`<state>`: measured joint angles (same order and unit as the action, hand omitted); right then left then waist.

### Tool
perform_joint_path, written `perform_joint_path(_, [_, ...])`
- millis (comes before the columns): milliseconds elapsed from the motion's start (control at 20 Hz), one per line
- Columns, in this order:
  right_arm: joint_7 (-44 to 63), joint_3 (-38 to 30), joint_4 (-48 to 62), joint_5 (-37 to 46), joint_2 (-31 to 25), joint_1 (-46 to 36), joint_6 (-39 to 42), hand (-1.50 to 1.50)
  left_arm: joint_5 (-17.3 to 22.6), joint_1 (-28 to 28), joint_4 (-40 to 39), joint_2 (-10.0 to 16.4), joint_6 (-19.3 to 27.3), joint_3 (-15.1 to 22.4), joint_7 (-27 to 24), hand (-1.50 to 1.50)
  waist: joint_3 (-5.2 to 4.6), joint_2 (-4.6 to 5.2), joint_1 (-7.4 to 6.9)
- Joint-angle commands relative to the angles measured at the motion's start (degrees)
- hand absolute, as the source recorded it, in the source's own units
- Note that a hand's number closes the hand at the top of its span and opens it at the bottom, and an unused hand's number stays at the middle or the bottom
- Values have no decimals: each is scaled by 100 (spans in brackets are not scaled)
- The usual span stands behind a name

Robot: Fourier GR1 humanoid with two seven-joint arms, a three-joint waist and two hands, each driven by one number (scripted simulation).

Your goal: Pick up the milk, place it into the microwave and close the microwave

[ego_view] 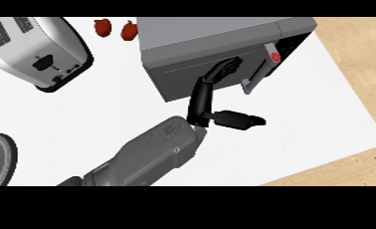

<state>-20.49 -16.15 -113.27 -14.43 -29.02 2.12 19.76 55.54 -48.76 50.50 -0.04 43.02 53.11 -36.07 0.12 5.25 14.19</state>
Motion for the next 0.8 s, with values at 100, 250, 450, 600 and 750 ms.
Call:
perform_joint_path(100, [222, 200, 431, -800, 213, -106, 260, -150, 271, -354, -470, 4, 62, -338, -45, -150, -4, 62, 50])
perform_joint_path(250, [343, 188, 544, -1051, 176, -208, 334, -150, 352, -442, -562, 4, 58, -382, -63, -150, -10, 41, 68])
perform_joint_path(450, [391, 69, 821, -1305, 49, -390, 457, -150, 441, -405, -537, 4, 87, -325, -226, -150, -8, 41, 111])
perform_joint_path(600, [422, 52, 981, -1456, -35, -484, 589, -150, 518, -382, -609, 4, 28, -326, -275, -150, -6, 51, 92])
perform_joint_path(750, [474, -20, 1096, -1609, -141, -580, 673, -150, 595, -326, -578, 4, 47, -289, -391, -150, -13, 57, 201])
